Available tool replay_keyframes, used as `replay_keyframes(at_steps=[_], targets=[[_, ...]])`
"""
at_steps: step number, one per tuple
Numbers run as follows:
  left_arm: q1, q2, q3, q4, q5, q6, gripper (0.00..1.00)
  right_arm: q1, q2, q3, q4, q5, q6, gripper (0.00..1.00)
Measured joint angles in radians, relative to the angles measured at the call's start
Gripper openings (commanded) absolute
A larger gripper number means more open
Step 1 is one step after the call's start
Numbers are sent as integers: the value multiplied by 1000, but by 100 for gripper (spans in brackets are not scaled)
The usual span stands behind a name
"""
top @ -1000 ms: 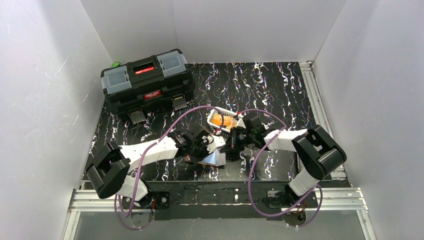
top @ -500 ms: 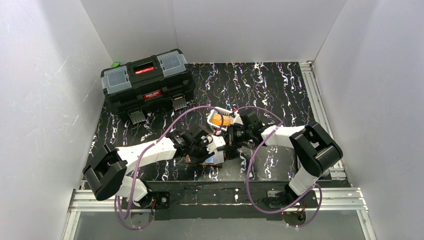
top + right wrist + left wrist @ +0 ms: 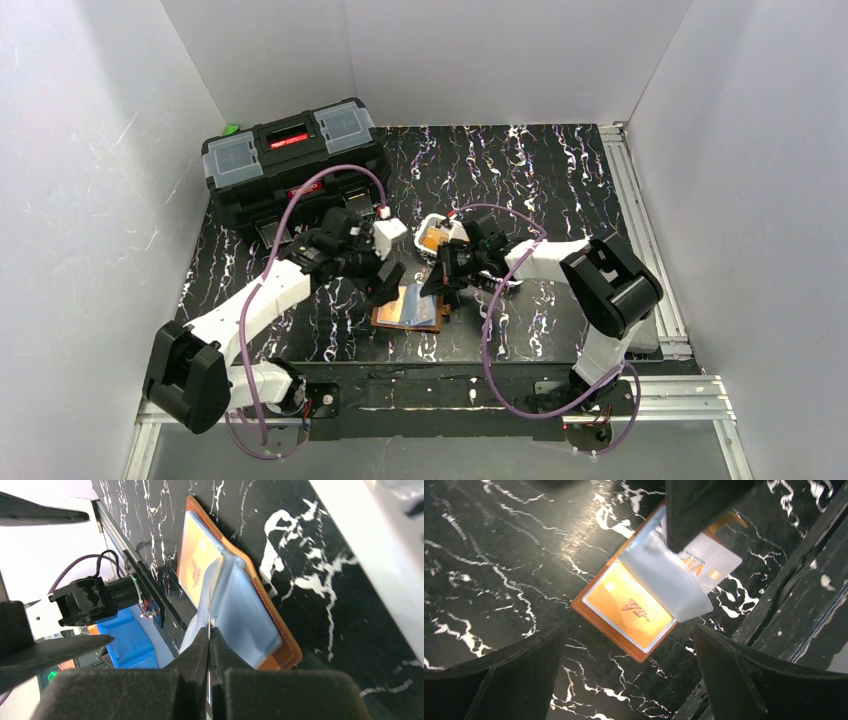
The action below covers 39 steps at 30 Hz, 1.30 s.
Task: Put the credit cards into the card holder
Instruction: Insert the credit card into the card holder.
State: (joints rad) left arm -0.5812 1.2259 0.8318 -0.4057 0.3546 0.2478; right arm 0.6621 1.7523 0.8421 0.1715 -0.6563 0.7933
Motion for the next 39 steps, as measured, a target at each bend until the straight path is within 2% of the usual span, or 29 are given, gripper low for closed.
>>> replay_keyframes(at_steps=[5,10,20,26,31,39], targets=[[136,2,6,-10,109,-37,98,41,47,68,-14,1,-4,1],[202,37,-32,5,166,-43,98,77,71,115,-17,2,-12,1],[209,77,-65,23,201,-35,98,87,103,151,-41,2,-16,1],[209,103,-66,27,142,-8,98,98,193,168,-44,-3,-23,1],[209,160,-66,25,115,10,98,98,200,169,-39,-14,-39,1],[206,229,-56,13,117,34,98,53,122,10,57,-31,-33,1]])
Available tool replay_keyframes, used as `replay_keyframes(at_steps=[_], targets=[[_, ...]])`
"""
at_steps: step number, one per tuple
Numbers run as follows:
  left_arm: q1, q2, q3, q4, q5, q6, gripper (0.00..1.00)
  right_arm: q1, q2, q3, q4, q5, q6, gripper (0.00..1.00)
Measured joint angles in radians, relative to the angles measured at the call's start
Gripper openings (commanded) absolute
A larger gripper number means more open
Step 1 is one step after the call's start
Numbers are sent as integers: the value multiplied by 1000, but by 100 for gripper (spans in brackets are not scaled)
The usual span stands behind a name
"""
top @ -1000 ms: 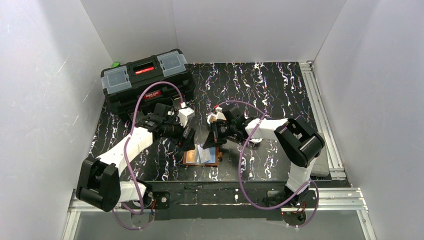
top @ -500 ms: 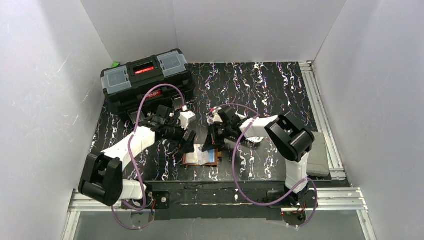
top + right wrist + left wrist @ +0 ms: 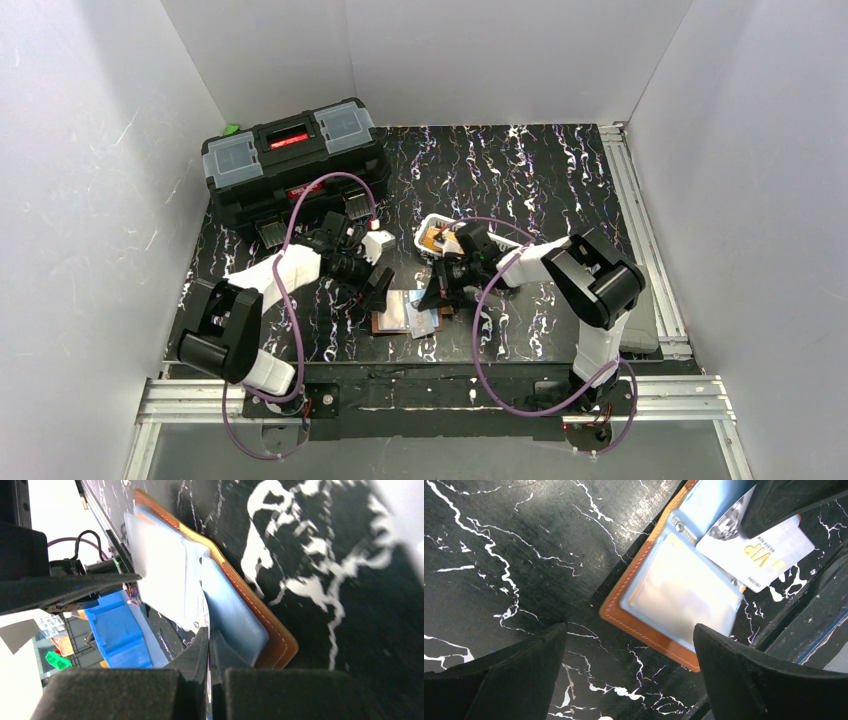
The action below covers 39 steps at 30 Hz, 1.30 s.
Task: Put the credit cards into the card holder
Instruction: Insert the credit card into the card holder.
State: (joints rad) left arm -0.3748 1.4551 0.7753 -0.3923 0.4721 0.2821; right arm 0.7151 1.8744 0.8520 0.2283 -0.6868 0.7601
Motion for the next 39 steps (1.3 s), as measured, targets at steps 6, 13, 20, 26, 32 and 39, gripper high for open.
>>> replay_keyframes(at_steps=[6,13,20,26,32,39], targets=[[-11,56,47,-5,33,-2,97,-34,-19,-88,113,-30,23,1],[-27,143,126,-24,117,-48,90,-47,-13,-140,225,-43,33,1],[-42,192,171,-63,168,-121,84,-72,-13,-198,330,-52,57,1],[-41,193,192,-122,175,-169,74,-80,-14,-214,352,-53,74,1],[-41,193,211,-151,175,-224,60,-81,-37,-212,313,-39,67,1],[-43,193,203,-137,175,-259,57,-80,-73,-190,208,-7,51,1]])
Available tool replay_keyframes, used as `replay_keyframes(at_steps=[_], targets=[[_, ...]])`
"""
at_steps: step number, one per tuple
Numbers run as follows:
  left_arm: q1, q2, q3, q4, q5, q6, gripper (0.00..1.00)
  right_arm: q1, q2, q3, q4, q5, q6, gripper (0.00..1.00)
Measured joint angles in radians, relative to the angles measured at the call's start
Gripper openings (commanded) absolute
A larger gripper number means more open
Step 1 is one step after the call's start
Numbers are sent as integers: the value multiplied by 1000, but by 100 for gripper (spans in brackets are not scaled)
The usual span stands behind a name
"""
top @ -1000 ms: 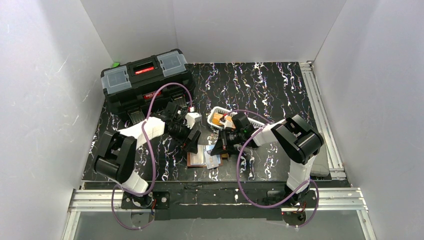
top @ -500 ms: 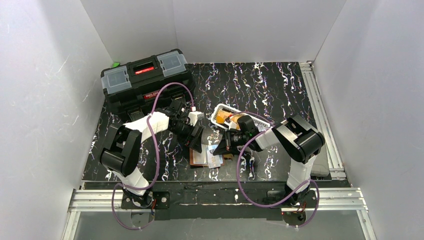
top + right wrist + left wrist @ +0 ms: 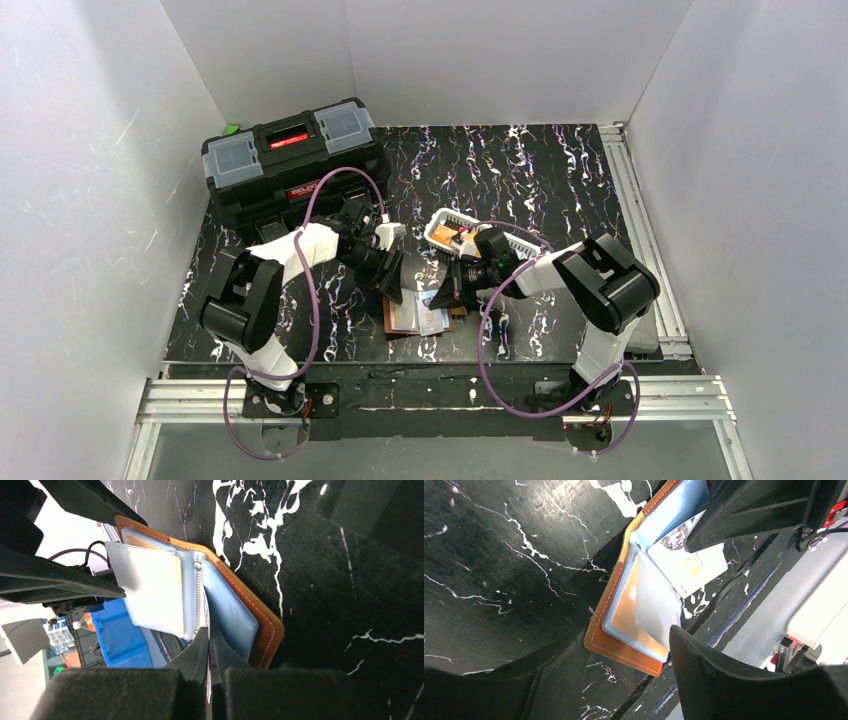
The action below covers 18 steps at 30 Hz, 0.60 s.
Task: Put the credit cards into the card holder
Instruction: Insert the credit card into the card holder.
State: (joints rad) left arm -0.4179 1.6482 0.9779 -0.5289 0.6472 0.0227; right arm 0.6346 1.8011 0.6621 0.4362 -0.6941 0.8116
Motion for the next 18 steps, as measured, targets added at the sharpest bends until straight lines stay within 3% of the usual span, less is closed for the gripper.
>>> replay_keyframes(at_steps=[4,18], targets=[[-9,0,-18,14,-4,-24,53,1,-11,10,-35,11,-3,1],[-31,3,-40,67,-33,-49,11,29,-11,42,-76,31,-7,1]])
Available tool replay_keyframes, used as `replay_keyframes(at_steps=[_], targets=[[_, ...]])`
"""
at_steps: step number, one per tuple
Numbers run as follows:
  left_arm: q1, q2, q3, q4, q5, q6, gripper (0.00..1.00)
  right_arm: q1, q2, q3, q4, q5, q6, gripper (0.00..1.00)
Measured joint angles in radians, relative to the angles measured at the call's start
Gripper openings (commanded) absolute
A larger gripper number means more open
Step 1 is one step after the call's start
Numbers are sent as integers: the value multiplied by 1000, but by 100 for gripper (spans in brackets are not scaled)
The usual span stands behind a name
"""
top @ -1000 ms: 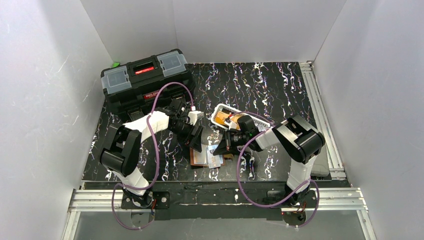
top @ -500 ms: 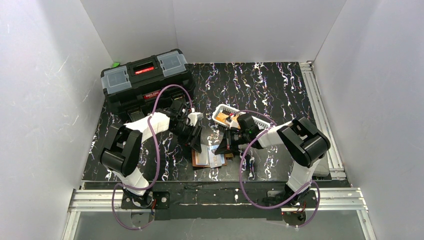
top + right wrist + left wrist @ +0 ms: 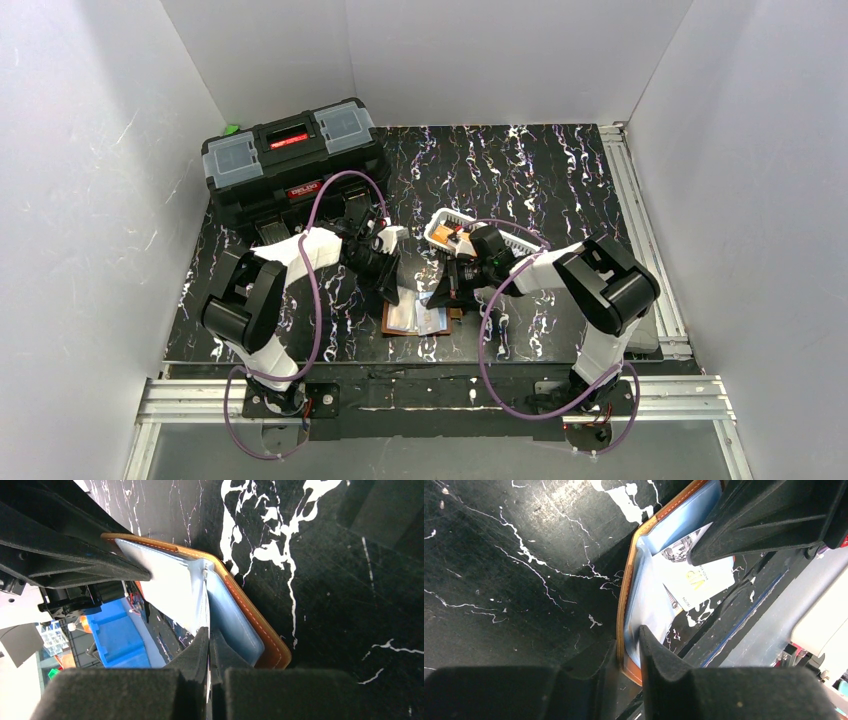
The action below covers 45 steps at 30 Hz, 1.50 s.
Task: Put the credit cards into the card holder
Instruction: Insert the credit card into the card holder.
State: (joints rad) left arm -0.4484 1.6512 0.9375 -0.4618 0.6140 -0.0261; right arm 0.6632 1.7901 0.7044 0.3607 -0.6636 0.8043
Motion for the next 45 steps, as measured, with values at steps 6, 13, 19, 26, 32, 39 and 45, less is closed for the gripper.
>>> replay_keyframes(at_steps=[6,13,19,26,32,39,45], targets=[[0,0,-4,14,63,-37,0,0,-32,-2,3,22,4,1],[0,-19,-75,51,179,-66,0,-1,-150,-106,88,95,27,1],[2,-24,-144,173,219,-183,0,0,-222,-222,199,175,69,1],[7,-24,-182,251,217,-310,28,14,-214,-225,264,221,95,1],[11,-24,-220,273,185,-376,41,35,-171,-222,274,232,103,1],[11,-24,-232,282,171,-414,22,45,-164,-216,273,237,106,1],[13,-30,-241,282,182,-429,0,46,-166,-212,267,239,102,1]])
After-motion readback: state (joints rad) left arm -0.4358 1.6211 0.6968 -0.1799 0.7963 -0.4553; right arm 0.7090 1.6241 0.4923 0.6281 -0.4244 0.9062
